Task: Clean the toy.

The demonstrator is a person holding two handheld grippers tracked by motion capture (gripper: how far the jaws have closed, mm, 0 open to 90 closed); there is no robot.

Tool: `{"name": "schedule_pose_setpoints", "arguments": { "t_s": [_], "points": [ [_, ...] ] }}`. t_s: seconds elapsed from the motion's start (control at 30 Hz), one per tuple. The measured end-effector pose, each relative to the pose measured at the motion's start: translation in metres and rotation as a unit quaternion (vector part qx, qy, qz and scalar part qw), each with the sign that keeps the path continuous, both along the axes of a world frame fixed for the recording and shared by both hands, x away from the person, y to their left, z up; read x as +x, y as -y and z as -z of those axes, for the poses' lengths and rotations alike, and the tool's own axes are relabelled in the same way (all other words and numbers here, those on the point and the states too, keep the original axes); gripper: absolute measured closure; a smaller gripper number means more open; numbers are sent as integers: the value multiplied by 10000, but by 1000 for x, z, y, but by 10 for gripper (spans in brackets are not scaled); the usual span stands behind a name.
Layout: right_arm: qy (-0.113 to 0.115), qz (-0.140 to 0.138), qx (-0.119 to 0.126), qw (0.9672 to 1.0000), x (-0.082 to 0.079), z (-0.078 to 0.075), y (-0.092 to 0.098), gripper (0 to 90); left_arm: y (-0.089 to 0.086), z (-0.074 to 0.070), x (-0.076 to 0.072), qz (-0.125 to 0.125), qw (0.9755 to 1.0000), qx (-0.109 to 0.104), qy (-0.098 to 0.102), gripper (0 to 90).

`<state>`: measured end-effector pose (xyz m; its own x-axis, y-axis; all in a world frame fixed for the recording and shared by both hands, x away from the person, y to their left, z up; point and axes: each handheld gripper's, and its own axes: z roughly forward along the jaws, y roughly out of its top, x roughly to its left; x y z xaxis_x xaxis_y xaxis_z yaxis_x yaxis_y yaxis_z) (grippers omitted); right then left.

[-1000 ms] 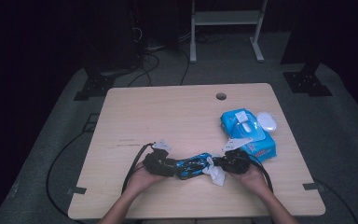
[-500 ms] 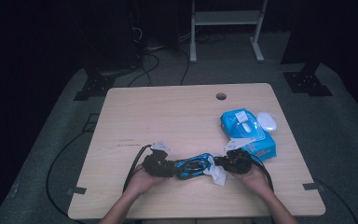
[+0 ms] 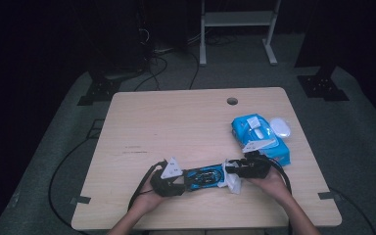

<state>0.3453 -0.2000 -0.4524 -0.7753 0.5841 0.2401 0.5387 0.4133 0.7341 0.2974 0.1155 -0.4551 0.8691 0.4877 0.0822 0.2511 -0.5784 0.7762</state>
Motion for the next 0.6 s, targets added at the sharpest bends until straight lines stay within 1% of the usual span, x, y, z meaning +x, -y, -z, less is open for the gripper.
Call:
{"name": "schedule_pose_setpoints", "arguments": {
  "t_s": [0.07, 0.1, 0.13, 0.2, 0.27, 0.37, 0.47, 0.53, 0.6],
  "points": [
    [-113, -56, 65, 9999, 2, 2, 1, 576, 0, 1, -2, 22, 10000, 4, 82, 558],
    [-154, -76, 111, 9998, 3, 3, 1, 568, 0, 1, -2, 21, 9999, -28, 112, 558],
    [-186, -120, 146, 9996, 3, 4, 1, 546, 0, 1, -3, 55, 9999, -1, 160, 557],
    [-300, -237, 172, 9991, 5, 7, -1, 509, 0, 2, -4, 75, 9997, -21, 217, 557],
    [-378, -303, 269, 9985, 6, 9, -2, 502, -1, 2, -4, 104, 9997, 17, 242, 555],
    [-488, -357, 443, 9972, 9, 12, -1, 498, -1, 3, -5, 130, 9995, -23, 300, 554],
    [-623, -382, 598, 9955, 10, 16, 0, 498, -2, 3, -5, 179, 9993, 9, 328, 553],
    [-641, -367, 595, 9955, 9, 16, -1, 504, -2, 3, -5, 190, 9992, 5, 344, 552],
    [-600, -365, 561, 9959, 7, 15, -1, 510, -2, 4, -6, 194, 9991, -36, 387, 550]
  ]
}}
